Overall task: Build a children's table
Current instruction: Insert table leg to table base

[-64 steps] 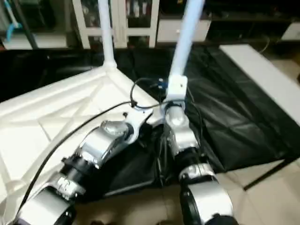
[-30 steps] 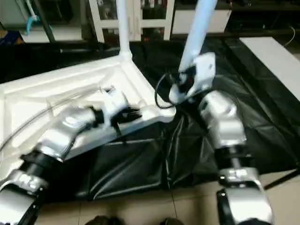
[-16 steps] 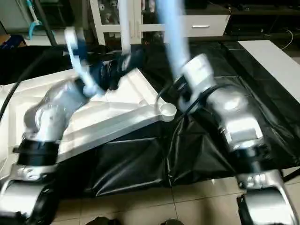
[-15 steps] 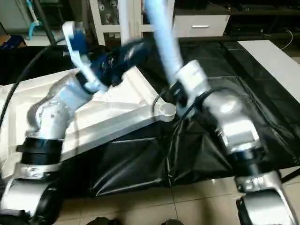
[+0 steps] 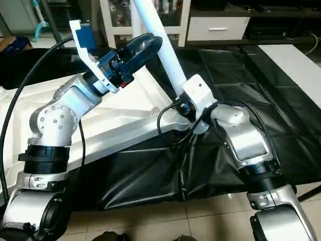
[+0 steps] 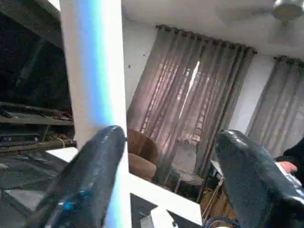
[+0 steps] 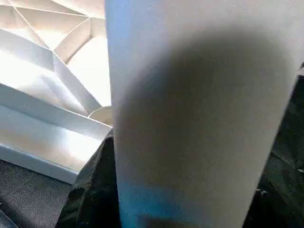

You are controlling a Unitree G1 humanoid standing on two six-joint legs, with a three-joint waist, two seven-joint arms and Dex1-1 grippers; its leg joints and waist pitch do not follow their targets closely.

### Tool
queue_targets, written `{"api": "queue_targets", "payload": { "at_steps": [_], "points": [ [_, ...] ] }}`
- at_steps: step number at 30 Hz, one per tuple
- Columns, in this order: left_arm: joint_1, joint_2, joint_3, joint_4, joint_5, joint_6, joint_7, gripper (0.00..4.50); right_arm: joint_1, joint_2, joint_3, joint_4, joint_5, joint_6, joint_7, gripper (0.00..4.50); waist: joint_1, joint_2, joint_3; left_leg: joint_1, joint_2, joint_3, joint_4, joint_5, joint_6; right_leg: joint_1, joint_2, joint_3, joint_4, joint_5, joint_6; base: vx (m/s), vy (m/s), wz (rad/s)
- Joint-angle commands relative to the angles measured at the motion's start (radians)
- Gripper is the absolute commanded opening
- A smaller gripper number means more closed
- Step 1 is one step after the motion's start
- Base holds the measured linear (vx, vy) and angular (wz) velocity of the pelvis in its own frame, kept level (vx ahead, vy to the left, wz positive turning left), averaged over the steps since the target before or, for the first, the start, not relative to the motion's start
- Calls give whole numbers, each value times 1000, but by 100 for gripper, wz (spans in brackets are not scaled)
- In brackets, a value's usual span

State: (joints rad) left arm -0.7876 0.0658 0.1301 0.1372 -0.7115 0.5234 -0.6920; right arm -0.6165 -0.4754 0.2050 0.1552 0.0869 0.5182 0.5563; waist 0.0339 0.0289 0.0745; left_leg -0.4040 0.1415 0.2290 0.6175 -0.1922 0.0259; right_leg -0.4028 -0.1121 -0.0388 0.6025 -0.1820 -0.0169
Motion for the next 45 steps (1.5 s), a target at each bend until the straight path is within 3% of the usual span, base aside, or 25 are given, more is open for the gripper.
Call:
{"api": "queue_targets", "payload": {
  "at_steps": [1,3,9,20,25,36,45],
  "points": [
    [-35,-7,13,37,34,-26,54,393,-7,-2,28,-58,-21,-14,22,183,-2,-6,-92,42,80,-44,-68,-78,56,48,-36,30,-43,4,-267,0,0,0],
    [-51,-3,14,80,86,-67,110,406,-3,7,27,-64,-30,-16,10,183,-4,-6,-90,41,78,-45,-67,-96,52,47,-34,30,-46,-15,-256,0,0,0],
    [-55,-6,36,100,72,-67,131,450,-26,16,-10,-47,-43,-38,-49,183,-5,-4,-90,41,77,-46,-67,-132,28,46,-36,30,-47,-48,-250,0,0,0],
    [-67,-27,69,82,-3,-42,126,450,-4,18,11,-58,-65,-42,-25,183,-3,-4,-92,39,76,-47,-65,-122,38,48,-37,29,-43,-29,-258,0,0,0],
    [-66,-33,95,33,-93,13,94,450,16,2,38,-67,-86,-40,0,183,-3,-4,-91,39,76,-47,-64,-119,39,49,-37,29,-41,-24,-267,0,0,0],
    [-90,-9,94,115,-50,34,164,450,4,0,45,-57,-109,-54,13,183,-5,-2,-91,42,75,-48,-65,-133,30,46,-33,29,-44,-39,-251,0,0,0],
    [-91,-2,88,126,-45,37,158,450,4,-3,54,-57,-118,-65,33,183,-3,-1,-93,40,76,-49,-62,-116,44,49,-36,28,-41,-17,-265,0,0,0]
  ]
}}
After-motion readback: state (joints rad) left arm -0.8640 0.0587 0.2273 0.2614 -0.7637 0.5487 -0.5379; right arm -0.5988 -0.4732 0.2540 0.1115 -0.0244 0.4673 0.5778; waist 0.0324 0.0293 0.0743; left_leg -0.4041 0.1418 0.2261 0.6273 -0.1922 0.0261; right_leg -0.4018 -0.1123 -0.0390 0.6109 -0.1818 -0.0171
